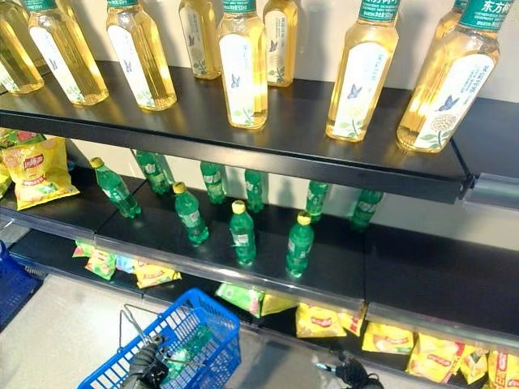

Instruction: Pick up the snacks into the basket

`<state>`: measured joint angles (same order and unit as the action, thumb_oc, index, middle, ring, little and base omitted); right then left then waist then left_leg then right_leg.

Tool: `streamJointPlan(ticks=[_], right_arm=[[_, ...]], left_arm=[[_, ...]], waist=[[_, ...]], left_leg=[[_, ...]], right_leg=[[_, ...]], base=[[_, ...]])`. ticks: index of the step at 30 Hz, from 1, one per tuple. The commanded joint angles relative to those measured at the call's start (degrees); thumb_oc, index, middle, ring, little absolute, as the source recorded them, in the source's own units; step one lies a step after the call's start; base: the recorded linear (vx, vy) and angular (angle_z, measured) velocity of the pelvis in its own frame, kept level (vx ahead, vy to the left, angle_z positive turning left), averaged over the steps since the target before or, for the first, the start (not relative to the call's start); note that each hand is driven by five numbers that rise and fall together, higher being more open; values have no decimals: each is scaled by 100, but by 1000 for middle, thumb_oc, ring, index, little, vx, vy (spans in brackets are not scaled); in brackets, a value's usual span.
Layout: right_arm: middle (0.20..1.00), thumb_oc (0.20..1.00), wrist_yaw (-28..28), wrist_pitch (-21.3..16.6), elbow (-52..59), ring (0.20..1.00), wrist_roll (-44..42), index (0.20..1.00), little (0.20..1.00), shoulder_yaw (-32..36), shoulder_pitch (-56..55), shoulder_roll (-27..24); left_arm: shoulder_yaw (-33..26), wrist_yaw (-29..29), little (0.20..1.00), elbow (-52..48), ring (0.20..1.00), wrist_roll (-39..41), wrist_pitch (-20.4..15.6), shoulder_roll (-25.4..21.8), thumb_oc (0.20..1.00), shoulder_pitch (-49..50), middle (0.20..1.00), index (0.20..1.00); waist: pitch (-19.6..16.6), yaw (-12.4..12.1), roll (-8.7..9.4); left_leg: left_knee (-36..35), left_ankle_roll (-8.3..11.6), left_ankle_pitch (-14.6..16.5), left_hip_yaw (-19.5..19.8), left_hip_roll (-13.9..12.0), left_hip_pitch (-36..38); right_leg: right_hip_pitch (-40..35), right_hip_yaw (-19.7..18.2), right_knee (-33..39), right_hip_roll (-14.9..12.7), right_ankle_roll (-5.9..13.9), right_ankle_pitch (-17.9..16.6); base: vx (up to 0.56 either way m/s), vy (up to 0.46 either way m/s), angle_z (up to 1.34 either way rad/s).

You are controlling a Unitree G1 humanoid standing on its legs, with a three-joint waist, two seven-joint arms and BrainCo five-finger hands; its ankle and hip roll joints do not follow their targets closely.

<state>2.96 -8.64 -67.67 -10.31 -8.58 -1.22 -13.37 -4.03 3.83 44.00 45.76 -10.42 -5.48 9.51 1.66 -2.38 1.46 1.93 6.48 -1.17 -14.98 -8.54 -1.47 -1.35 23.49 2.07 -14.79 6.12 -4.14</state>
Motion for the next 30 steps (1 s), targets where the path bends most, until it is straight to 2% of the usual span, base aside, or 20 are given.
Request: streamJointPlan(ticks=[1, 4, 5, 6, 7, 8, 11, 12, 13, 14, 15, 16, 17, 19, 20, 21, 27, 28, 29, 30], right_arm=[[1000, 1000, -218, -123, -285, 1000, -210, 1000, 1000, 239, 172, -51], [1000, 1000, -229, -99, -396, 1000, -225, 1000, 1000, 423, 143, -74], [1000, 1000, -225, -71, -466, 1000, -206, 1000, 1000, 519, 142, -89], [1000, 1000, -304, -27, -523, 1000, -118, 1000, 1000, 703, 186, -155], [1000, 1000, -304, -26, -523, 1000, -118, 1000, 1000, 705, 188, -153], [1000, 1000, -417, -29, -597, 1000, -270, 1000, 1000, 953, 257, -206], [1000, 1000, -485, -26, -597, 1000, -310, 1000, 1000, 1037, 306, -174], [1000, 1000, -468, -25, -586, 1000, -313, 1000, 1000, 1025, 302, -168], [1000, 1000, -427, -57, -553, 1000, -376, 1000, 1000, 972, 288, -151], [1000, 1000, -427, -57, -553, 1000, -377, 1000, 1000, 970, 288, -152], [1000, 1000, -350, -155, -528, 1000, -591, 1000, 1000, 908, 226, -102], [1000, 1000, -349, -156, -529, 1000, -593, 1000, 1000, 906, 227, -104], [1000, 1000, -300, -225, -590, 1000, -678, 1000, 1000, 843, 138, -57], [1000, 1000, -293, -233, -610, 1000, -702, 1000, 1000, 834, 108, -53], [1000, 1000, -289, -252, -654, 1000, -701, 1000, 1000, 754, 54, -47], [1000, 1000, -272, -253, -696, 1000, -700, 1000, 1000, 728, 31, -46], [1000, 1000, -352, -203, -823, 1000, -563, 1000, 1000, 698, 96, -81], [1000, 1000, -400, -189, -821, 1000, -503, 1000, 1000, 665, 131, -120], [1000, 1000, -401, -189, -822, 1000, -503, 1000, 1000, 666, 133, -118], [1000, 1000, -436, -160, -862, 1000, -487, 1000, 1000, 684, 152, -133]], left_arm=[[-55, -168, 200, -772, 200, -74, -750, -242, 200, -650, 200, 200], [31, -228, 200, -875, 200, -138, -728, -244, 200, -645, 200, 200], [52, -240, 200, -927, 200, -185, -725, -232, 200, -628, 200, 200], [109, -314, 200, -1116, 200, -324, -729, -246, 200, -556, 200, 200], [109, -313, 200, -1117, 200, -325, -729, -248, 200, -558, 200, 200], [120, -385, 200, -1349, 200, -402, -741, -289, 200, -534, 200, 200], [112, -414, 200, -1465, 200, -535, -714, -381, 200, -502, 200, 200], [118, -428, 200, -1547, 200, -599, -701, -399, 200, -498, 200, 200], [173, -460, 200, -1605, 200, -576, -682, -429, 200, -491, 200, 200], [172, -461, 200, -1604, 200, -576, -683, -428, 200, -491, 200, 200], [181, -478, 200, -1654, 200, -483, -714, -420, 200, -487, 200, 200], [180, -478, 200, -1654, 200, -482, -714, -420, 200, -487, 200, 200], [170, -499, 200, -1729, 200, -442, -721, -393, 200, -404, 200, 200], [160, -504, 200, -1768, 200, -427, -708, -365, 200, -364, 200, 200], [206, -537, 200, -1863, 200, -370, -690, -312, 200, -267, 200, 200], [242, -568, 200, -1934, 200, -344, -685, -280, 200, -227, 200, 200], [265, -669, 200, -1946, 200, -188, -606, -156, 200, -193, 200, 200], [287, -630, 200, -1897, 200, -172, -605, -167, 200, -269, 200, 200], [287, -629, 200, -1895, 200, -172, -606, -168, 200, -271, 200, 200], [326, -620, 200, -1882, 200, -202, -609, -168, 200, -288, 200, 200]], waist=[[-43, 221, -96], [-17, 207, -173], [-29, 194, -163], [-19, 146, -91], [-32, 138, -75], [30, 89, -49], [45, 36, -101], [117, 28, -111], [173, 144, -143], [176, 130, -143], [223, 254, -183], [212, 250, -185], [216, 292, -130], [180, 320, -115], [126, 390, -63], [72, 398, -31], [36, 328, 28], [81, 356, 163], [87, 352, 163], [91, 329, 213]], left_leg=[[-599, 301, -929, 229, -870, 65], [-660, 253, -662, 445, -588, 121], [-691, 200, -524, 402, -432, 141], [-693, -10, -161, 281, 86, 233], [-693, -21, -170, 270, 107, 214], [-693, -211, 23, 221, 468, 285], [-693, -276, 160, 188, 558, 349], [-693, -389, 105, 135, 654, 349], [-693, -529, 72, 206, 765, 365], [-693, -524, 77, 191, 760, 371], [-693, -628, -16, 250, 859, 358], [-693, -624, -25, 245, 852, 342], [-693, -637, -94, 336, 976, 338], [-693, -628, -119, 382, 1015, 309], [-693, -620, -91, 457, 1082, 331], [-693, -627, -107, 486, 1111, 318], [-284, -448, -124, 275, 1020, 146], [14, -267, -131, -24, 608, -57], [39, -261, -115, -26, 599, -62], [50, -219, -135, 30, 422, -67]], right_leg=[[71, -24, -37, -62, 541, -223], [21, -37, -17, -349, 677, -411], [14, -18, -5, -577, 787, -564], [159, -53, -91, -1103, 888, -1200], [187, -68, -89, -1123, 888, -1214], [297, -39, -216, -1412, 888, -1542], [381, 171, -425, -1492, 888, -1475], [415, 379, -708, -1539, 830, -1346], [507, -42, -1170, -1010, 604, -858], [528, -64, -1205, -1010, 599, -834], [700, -447, -1482, 41, 280, -153], [714, -448, -1475, 50, 268, -161], [708, -581, -1414, 753, 91, 176], [714, -595, -1271, 905, 51, 186], [635, -878, -902, 1202, -46, 242], [589, -1052, -713, 1286, -77, 211], [260, -951, -121, 1093, 8, -57], [248, -911, 13, 916, 54, -122], [240, -913, 20, 922, 52, -124], [223, -910, 109, 851, 75, -161]], base=[[79, 374, 16], [67, 355, 58], [73, 525, 18], [68, 525, 8], [55, 652, -30], [7, 310, -27], [32, 377, -27], [-44, 348, -36], [-48, 345, -27], [26, 380, -4], [16, 160, 12], [59, 225, -6], [37, 55, 0], [49, 45, 28], [66, 16, 66], [69, 1, 60], [-4, 2, 9], [-61, 44, 3], [-75, 81, 1], [1, 140, -8]])
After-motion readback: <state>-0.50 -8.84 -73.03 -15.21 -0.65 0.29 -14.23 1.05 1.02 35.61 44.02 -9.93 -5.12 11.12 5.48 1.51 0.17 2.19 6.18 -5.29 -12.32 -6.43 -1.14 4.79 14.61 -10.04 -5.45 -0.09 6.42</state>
